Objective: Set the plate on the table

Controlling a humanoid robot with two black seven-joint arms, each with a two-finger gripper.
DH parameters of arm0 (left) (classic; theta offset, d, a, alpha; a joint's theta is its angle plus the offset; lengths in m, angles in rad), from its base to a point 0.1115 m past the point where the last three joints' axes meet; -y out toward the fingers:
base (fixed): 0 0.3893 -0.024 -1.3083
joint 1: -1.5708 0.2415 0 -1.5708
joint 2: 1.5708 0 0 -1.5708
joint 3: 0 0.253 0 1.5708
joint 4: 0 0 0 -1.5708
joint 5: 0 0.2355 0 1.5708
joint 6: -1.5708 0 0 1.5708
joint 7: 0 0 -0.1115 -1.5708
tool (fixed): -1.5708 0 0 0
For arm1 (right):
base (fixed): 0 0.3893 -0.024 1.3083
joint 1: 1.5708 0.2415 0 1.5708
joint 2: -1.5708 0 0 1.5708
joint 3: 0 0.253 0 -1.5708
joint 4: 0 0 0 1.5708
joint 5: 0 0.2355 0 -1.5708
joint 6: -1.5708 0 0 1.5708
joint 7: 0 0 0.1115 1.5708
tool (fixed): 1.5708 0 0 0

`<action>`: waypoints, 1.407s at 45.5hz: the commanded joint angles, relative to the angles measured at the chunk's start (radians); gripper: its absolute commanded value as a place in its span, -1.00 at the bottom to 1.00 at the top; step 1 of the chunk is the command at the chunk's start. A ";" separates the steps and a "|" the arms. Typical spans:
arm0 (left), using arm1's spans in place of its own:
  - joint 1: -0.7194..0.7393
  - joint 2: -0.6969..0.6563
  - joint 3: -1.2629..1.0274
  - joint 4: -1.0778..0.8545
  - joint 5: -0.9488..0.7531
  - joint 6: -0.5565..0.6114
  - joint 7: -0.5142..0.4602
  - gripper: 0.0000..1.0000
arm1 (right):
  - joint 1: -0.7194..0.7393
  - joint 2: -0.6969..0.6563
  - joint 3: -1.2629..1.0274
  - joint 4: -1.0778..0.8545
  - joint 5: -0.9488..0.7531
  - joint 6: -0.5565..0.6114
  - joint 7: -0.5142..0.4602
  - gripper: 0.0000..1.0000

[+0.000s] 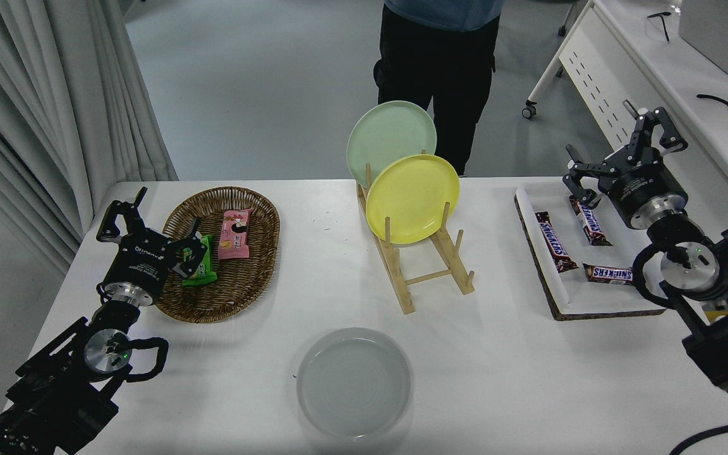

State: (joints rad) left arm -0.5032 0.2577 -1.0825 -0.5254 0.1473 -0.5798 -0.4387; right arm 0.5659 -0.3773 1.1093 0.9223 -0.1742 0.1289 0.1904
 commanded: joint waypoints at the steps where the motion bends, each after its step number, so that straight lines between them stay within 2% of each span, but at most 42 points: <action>1: 0.000 0.000 0.000 0.001 0.000 0.000 0.000 1.00 | -0.104 0.031 0.017 -0.006 -0.099 0.090 0.070 1.00; 10: 0.000 0.000 0.000 0.001 0.000 0.000 0.000 1.00 | -0.136 0.086 0.043 -0.086 -0.102 0.084 0.119 1.00; 32: 0.000 0.000 0.001 -0.001 0.000 0.000 0.000 1.00 | -0.124 0.195 0.115 -0.221 -0.085 0.086 0.119 1.00; 64: 0.000 0.000 0.000 -0.001 0.000 0.000 0.000 1.00 | -0.107 0.219 0.089 -0.223 -0.044 0.098 0.119 1.00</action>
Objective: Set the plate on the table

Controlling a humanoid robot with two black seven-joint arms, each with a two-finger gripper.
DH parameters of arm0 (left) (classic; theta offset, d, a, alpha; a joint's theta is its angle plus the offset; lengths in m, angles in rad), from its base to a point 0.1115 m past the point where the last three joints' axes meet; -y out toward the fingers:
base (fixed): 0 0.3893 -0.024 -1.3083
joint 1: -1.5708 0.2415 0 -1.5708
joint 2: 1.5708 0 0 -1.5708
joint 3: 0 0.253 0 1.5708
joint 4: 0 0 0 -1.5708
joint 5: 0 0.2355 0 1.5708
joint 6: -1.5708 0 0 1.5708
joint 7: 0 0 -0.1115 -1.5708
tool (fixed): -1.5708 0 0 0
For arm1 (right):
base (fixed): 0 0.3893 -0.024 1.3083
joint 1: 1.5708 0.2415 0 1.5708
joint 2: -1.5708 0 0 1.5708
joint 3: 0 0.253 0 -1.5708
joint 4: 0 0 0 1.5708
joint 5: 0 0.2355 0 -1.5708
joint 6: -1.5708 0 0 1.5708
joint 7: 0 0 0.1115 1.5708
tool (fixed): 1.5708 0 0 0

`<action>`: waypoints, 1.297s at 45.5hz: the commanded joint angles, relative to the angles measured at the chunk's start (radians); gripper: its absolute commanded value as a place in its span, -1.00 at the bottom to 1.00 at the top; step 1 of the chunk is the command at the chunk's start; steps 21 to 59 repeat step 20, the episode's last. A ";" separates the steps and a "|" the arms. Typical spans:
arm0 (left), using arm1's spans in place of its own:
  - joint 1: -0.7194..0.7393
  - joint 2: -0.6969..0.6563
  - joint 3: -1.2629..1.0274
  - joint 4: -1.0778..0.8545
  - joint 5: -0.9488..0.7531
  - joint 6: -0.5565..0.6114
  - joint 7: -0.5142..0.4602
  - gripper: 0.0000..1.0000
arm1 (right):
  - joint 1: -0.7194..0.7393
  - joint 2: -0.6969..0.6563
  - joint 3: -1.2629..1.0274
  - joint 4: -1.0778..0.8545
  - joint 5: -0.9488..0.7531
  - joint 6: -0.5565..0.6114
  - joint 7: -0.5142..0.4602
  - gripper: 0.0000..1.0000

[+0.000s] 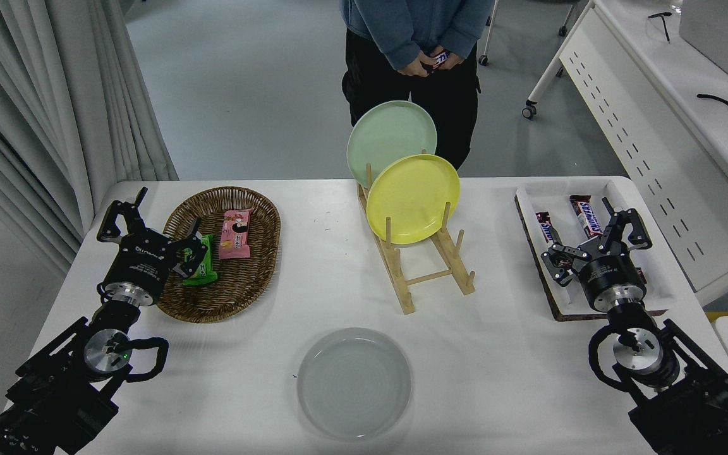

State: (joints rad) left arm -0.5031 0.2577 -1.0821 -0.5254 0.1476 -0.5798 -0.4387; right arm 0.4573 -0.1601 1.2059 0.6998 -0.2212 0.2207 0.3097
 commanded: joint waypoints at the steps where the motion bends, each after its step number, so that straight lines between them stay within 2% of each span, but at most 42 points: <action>1: 0.000 0.000 -0.001 -0.001 0.000 0.000 0.000 1.00 | 0.001 0.001 -0.009 -0.002 0.003 0.005 0.000 1.00; 59: 0.000 0.000 -0.001 -0.001 0.000 0.000 0.000 1.00 | 0.006 -0.004 -0.032 0.001 0.003 0.019 0.000 1.00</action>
